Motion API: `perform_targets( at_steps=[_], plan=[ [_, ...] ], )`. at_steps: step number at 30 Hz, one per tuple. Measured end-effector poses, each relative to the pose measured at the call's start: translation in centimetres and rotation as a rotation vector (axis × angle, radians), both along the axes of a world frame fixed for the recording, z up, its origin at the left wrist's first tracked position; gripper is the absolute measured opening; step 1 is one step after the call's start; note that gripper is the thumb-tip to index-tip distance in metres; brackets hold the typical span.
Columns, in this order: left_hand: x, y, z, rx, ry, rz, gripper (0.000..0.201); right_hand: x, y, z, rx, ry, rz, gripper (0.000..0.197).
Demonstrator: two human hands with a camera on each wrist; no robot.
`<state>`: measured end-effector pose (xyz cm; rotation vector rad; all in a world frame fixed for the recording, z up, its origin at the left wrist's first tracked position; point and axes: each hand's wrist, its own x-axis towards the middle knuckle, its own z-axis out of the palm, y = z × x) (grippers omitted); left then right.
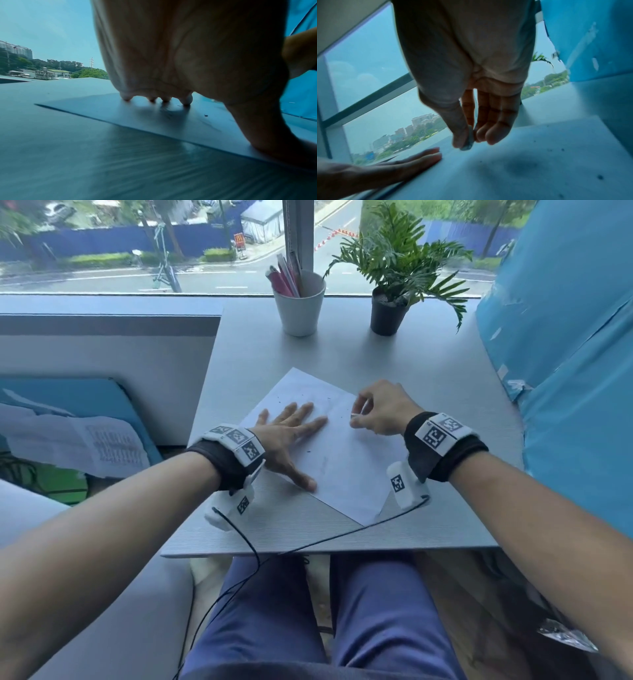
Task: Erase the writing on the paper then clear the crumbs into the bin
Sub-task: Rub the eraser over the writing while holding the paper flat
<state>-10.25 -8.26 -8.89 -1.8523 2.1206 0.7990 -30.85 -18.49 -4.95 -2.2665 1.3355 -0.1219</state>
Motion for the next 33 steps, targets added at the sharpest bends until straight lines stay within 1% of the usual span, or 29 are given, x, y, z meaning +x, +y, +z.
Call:
perform_targets(
  at_steps=[3,4,7,8,11,12,15,16,19,20,23,24,27,28,29,30,32,33],
  plan=[
    [-0.1,0.0,0.2,0.017,-0.009,0.010,0.136,0.4,-0.4,-0.4,-0.069,-0.017,-0.093,0.010],
    [-0.1,0.0,0.2,0.020,-0.014,0.011,0.136,0.4,-0.2,-0.6,-0.071,-0.015,-0.092,0.010],
    [-0.2,-0.1,0.2,0.024,-0.030,0.012,0.134,0.5,0.8,-1.0,0.024,0.041,0.041,0.012],
    [-0.2,-0.2,0.3,0.026,-0.036,0.014,0.134,0.5,0.7,-0.9,0.039,0.043,0.032,0.013],
    [-0.5,-0.3,0.4,0.039,-0.052,0.011,0.134,-0.1,-0.6,-0.5,-0.010,-0.027,-0.139,0.013],
    [-0.6,-0.2,0.4,0.039,-0.057,0.010,0.134,0.0,-0.7,-0.5,-0.014,-0.026,-0.133,0.013],
    [-0.6,-0.2,0.4,0.038,-0.066,0.019,0.135,0.6,0.3,-0.4,0.051,0.039,0.029,0.013],
    [-0.6,-0.1,0.4,0.037,-0.068,0.023,0.135,0.6,0.1,-0.3,0.065,0.040,0.016,0.013],
    [-0.9,0.0,0.6,0.030,-0.069,0.024,0.134,0.1,-1.3,-0.3,-0.001,-0.015,-0.153,0.015],
    [-0.9,0.0,0.6,0.029,-0.073,0.024,0.134,0.0,-1.3,-0.3,-0.017,-0.027,-0.163,0.015],
    [-0.8,0.0,0.6,0.038,-0.071,0.027,0.135,0.2,-0.1,-0.8,0.027,-0.016,-0.035,0.016],
    [-0.7,0.0,0.6,0.037,-0.068,0.028,0.135,0.2,0.0,-0.9,0.025,-0.006,-0.023,0.015],
    [-0.9,0.0,0.6,0.037,-0.066,0.029,0.135,-0.2,-1.1,-0.8,-0.062,-0.042,-0.149,0.013],
    [-0.9,0.1,0.6,0.037,-0.072,0.026,0.135,-0.2,-0.9,-0.6,-0.083,-0.063,-0.163,0.012],
    [-0.9,0.0,0.5,0.040,-0.074,0.025,0.135,0.0,-0.3,-0.5,-0.077,-0.086,-0.142,0.011],
    [-0.9,0.0,0.5,0.043,-0.070,0.026,0.135,0.4,0.6,-0.6,-0.055,-0.104,-0.086,0.011],
    [-0.8,-0.1,0.5,0.044,-0.067,0.028,0.136,1.3,2.9,-0.9,0.009,-0.097,0.076,0.009],
    [-0.8,-0.1,0.4,0.044,-0.072,0.027,0.137,1.7,3.5,-1.1,0.014,-0.084,0.122,0.009]
  ],
)
